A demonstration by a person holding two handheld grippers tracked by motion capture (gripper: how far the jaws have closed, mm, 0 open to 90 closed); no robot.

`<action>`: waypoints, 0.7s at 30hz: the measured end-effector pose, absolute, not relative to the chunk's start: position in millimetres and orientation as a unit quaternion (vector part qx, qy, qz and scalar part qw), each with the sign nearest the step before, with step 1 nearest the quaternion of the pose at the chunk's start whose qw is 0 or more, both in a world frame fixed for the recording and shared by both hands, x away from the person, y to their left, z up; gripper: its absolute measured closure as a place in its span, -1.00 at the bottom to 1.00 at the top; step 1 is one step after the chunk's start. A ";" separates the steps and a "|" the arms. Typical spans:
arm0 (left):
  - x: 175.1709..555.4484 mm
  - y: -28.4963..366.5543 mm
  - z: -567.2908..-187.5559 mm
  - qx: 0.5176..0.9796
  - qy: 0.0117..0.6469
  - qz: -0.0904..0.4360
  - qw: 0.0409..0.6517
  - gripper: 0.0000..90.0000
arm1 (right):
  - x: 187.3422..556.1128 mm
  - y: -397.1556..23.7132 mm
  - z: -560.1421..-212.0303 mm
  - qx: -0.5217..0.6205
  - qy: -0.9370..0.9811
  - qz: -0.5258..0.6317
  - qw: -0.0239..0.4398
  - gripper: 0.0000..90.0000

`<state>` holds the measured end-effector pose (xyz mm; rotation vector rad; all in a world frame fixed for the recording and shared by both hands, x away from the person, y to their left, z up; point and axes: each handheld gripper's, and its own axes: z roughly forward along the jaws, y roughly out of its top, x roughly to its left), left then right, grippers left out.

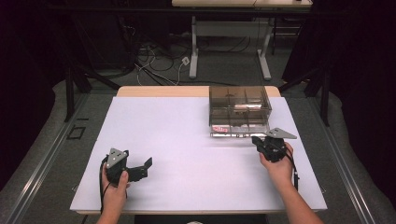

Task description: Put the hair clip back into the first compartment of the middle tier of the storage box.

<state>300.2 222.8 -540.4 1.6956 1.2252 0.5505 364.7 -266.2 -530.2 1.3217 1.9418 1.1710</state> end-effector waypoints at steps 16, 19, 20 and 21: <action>298.1 224.0 -539.0 0.688 0.501 0.229 0.472 -0.99 | 375.9 -270.0 -529.7 0.509 0.711 0.420 0.241 1.00; 298.1 223.4 -539.2 0.687 0.500 0.230 0.474 -0.99 | 378.3 -269.3 -529.6 0.506 0.716 0.415 0.243 1.00; 298.0 223.5 -539.2 0.687 0.500 0.230 0.475 -0.99 | 378.5 -268.8 -529.6 0.508 0.717 0.412 0.242 1.00; 298.0 223.6 -539.2 0.686 0.501 0.230 0.475 -0.99 | 378.8 -268.7 -530.3 0.512 0.716 0.412 0.236 1.00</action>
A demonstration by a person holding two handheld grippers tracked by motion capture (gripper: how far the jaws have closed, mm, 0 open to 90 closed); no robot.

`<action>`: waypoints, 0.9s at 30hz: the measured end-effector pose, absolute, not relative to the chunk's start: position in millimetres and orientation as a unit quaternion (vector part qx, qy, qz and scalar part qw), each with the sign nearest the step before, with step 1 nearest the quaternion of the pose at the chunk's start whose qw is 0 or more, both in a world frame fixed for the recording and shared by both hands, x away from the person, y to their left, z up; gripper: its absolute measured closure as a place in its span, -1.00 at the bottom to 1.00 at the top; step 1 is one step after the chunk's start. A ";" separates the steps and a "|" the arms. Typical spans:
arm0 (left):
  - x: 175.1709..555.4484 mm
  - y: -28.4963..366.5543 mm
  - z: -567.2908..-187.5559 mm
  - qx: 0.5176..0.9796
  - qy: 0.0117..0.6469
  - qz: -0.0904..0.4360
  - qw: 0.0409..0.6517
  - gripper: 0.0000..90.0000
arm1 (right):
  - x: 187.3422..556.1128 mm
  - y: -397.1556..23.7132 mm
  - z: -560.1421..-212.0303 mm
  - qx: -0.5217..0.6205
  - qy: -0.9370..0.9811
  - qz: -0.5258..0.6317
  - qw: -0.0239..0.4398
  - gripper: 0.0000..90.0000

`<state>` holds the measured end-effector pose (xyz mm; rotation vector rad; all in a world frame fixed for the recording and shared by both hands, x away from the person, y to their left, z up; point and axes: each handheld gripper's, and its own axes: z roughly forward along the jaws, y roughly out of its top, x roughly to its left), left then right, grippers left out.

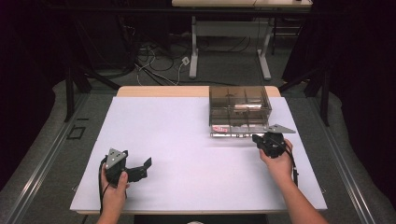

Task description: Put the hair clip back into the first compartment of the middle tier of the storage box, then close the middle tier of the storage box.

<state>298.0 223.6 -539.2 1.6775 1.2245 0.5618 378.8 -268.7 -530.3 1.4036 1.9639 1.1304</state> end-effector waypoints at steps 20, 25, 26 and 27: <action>298.5 223.1 -539.8 0.688 0.501 0.226 0.473 -0.99 | 389.8 -266.5 -537.8 0.526 0.713 0.406 0.223 1.00; 298.0 223.1 -539.6 0.687 0.502 0.226 0.474 -0.99 | 391.2 -265.2 -539.1 0.520 0.718 0.404 0.226 1.00; 298.0 223.3 -539.6 0.687 0.502 0.226 0.474 -0.99 | 391.3 -264.9 -539.5 0.518 0.720 0.402 0.228 1.00; 297.9 223.4 -539.6 0.687 0.502 0.226 0.474 -0.99 | 391.4 -263.8 -539.9 0.519 0.720 0.402 0.226 1.00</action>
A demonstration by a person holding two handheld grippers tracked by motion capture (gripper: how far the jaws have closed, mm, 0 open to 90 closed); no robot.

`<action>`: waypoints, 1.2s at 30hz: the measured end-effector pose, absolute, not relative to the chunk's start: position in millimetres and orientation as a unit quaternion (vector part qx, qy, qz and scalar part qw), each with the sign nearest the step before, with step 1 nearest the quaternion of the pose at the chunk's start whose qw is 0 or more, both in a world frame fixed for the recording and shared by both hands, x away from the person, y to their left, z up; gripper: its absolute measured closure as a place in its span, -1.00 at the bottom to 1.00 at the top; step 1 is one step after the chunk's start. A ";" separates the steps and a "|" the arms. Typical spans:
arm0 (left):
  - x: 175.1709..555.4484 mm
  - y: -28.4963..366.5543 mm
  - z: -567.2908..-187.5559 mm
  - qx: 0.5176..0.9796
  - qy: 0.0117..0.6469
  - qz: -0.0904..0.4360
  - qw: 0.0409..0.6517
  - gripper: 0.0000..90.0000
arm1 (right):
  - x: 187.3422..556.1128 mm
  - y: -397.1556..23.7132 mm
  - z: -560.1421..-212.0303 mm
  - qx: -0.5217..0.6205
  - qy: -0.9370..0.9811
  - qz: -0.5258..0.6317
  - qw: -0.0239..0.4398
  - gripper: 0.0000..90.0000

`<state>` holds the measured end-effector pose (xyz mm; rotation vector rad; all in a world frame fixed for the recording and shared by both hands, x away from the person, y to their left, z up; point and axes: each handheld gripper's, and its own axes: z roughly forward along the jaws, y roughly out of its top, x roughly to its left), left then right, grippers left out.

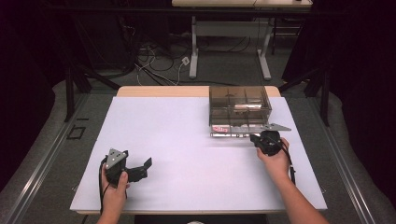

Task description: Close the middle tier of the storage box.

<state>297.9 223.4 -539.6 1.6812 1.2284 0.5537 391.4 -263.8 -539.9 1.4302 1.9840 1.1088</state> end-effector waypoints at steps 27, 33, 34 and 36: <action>296.9 222.9 -541.3 0.686 0.506 0.228 0.472 -0.99 | 394.0 -259.8 -541.9 0.512 0.720 0.407 0.232 1.00; 297.1 223.3 -541.5 0.686 0.506 0.226 0.471 -0.99 | 395.1 -259.6 -541.5 0.513 0.717 0.409 0.234 1.00; 297.2 223.2 -541.5 0.686 0.505 0.227 0.471 -0.99 | 395.3 -259.4 -541.5 0.513 0.717 0.410 0.233 1.00; 297.6 223.2 -541.8 0.687 0.506 0.226 0.469 -0.99 | 395.7 -258.8 -541.5 0.515 0.715 0.411 0.232 1.00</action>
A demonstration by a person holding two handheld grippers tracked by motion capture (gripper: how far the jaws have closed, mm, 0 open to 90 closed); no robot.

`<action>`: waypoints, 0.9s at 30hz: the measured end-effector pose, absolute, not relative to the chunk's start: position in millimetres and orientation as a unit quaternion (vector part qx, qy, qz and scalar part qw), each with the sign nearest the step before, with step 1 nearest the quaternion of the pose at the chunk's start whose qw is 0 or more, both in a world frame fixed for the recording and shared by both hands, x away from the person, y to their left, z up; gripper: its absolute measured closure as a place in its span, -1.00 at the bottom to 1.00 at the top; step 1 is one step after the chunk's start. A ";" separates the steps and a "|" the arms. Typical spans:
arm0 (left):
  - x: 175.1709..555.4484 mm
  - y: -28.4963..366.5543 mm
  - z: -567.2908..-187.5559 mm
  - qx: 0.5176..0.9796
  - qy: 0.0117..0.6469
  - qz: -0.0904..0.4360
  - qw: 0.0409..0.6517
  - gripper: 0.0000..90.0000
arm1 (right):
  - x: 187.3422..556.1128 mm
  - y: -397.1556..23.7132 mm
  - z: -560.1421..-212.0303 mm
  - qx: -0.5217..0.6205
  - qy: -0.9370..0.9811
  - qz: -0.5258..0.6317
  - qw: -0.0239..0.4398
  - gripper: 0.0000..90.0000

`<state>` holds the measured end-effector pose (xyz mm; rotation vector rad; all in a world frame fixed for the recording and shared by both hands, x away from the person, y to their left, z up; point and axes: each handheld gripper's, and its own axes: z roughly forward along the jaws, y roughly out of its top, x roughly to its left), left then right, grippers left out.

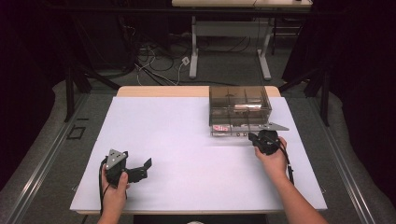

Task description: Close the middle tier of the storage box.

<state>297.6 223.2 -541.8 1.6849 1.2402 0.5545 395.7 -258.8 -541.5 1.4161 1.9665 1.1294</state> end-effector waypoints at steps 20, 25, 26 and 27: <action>297.8 223.9 -541.9 0.690 0.504 0.225 0.468 -0.99 | 408.3 -249.2 -528.4 0.501 0.736 0.385 0.242 1.00; 298.0 224.8 -542.3 0.689 0.505 0.226 0.467 -0.99 | 413.6 -248.2 -525.4 0.502 0.741 0.380 0.234 1.00; 298.1 225.0 -542.3 0.689 0.506 0.226 0.467 -0.99 | 414.7 -248.1 -524.8 0.502 0.741 0.379 0.237 1.00; 298.1 225.0 -542.3 0.689 0.506 0.226 0.468 -0.99 | 415.8 -248.3 -523.9 0.501 0.742 0.378 0.236 1.00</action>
